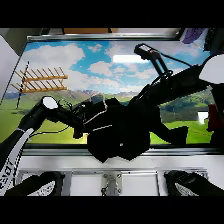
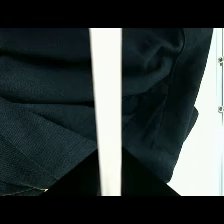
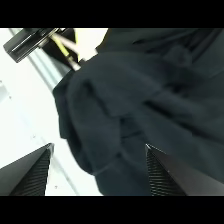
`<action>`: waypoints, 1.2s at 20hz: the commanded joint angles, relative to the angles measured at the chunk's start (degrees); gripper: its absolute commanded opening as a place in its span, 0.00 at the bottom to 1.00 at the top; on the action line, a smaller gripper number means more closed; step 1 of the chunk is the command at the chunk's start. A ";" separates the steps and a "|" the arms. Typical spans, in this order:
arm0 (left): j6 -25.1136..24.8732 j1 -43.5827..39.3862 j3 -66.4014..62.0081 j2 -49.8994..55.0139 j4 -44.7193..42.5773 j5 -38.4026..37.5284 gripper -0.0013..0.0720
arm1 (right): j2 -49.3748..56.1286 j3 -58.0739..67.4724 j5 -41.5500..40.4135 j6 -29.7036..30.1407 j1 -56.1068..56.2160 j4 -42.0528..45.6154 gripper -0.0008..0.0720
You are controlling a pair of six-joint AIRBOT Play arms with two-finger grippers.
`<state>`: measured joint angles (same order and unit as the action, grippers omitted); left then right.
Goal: Fold the clothes and pants, and hang the long-sleeved shirts on hangers.
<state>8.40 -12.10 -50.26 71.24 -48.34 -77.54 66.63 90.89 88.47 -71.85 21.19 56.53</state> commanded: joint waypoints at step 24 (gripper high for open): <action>0.00 0.07 -0.02 0.02 -0.04 0.00 0.05 | 10.73 -36.11 5.27 80.48 -35.04 -37.97 0.89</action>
<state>8.40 -12.10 -50.26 71.24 -48.36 -77.56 74.46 55.48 93.54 3.97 -15.97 21.32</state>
